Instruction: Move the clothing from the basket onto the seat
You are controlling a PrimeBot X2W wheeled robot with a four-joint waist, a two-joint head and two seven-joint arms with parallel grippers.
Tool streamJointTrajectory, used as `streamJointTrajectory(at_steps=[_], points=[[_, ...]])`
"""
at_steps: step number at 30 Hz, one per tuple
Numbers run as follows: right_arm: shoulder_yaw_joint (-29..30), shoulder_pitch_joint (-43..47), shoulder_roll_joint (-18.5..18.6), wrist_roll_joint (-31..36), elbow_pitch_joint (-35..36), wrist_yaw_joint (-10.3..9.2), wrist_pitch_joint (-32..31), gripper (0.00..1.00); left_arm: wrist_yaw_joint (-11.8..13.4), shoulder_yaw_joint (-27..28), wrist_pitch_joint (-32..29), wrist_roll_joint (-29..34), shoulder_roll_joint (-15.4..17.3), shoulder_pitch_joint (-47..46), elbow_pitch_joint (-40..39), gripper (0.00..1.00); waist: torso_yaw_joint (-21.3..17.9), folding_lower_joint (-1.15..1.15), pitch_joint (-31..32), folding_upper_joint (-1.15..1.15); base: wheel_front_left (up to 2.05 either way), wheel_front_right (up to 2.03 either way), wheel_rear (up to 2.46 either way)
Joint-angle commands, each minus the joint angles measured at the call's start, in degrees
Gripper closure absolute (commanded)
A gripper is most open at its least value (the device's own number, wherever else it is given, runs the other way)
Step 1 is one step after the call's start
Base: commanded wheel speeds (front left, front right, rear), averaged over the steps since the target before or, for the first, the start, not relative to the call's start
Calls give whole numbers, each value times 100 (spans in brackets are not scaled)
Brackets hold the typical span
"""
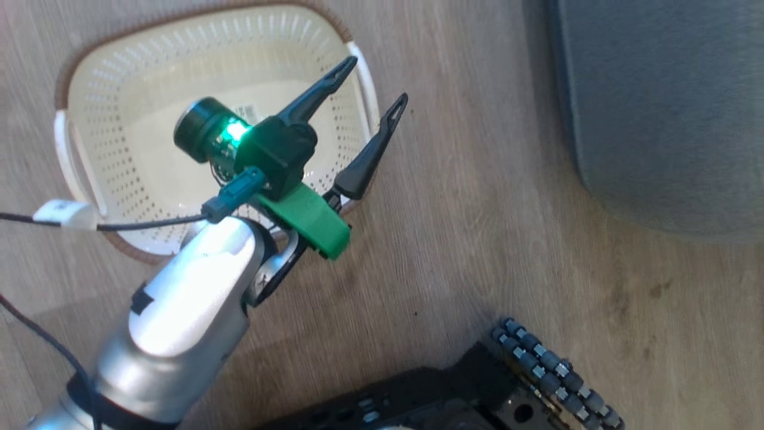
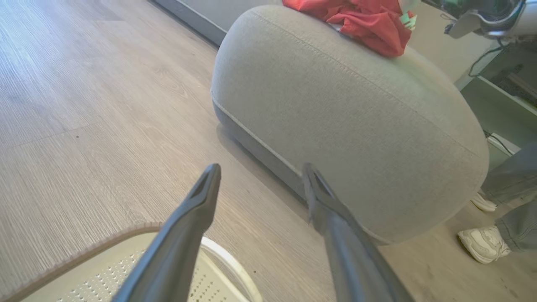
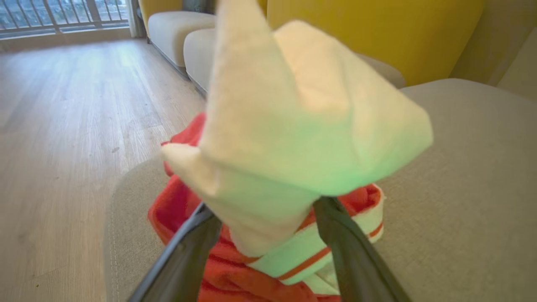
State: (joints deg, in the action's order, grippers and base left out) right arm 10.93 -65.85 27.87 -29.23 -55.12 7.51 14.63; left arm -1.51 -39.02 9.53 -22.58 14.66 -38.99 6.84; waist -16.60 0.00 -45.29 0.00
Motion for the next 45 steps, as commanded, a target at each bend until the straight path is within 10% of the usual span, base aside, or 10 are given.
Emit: streamJointTrajectory(at_steps=[1,14,26,45], points=[[33,439,132,10,257,-2,35,0,14,123,64,-70,27,150,-132,0,-72,0,398,0,0,0,0],[-34,3247,-108,249,2343,-2,36,0,130,488,500,-727,-336,1168,581,0,414,0,2157,0,0,0,0],[-153,4890,-1320,1180,3985,-2,37,0,396,1832,545,-642,-450,2005,771,0,1255,0,3164,0,0,0,0],[-934,5947,-2483,2024,3928,-2,37,0,-16,3279,546,378,-1002,2764,1174,0,1764,0,3869,0,0,0,0]])
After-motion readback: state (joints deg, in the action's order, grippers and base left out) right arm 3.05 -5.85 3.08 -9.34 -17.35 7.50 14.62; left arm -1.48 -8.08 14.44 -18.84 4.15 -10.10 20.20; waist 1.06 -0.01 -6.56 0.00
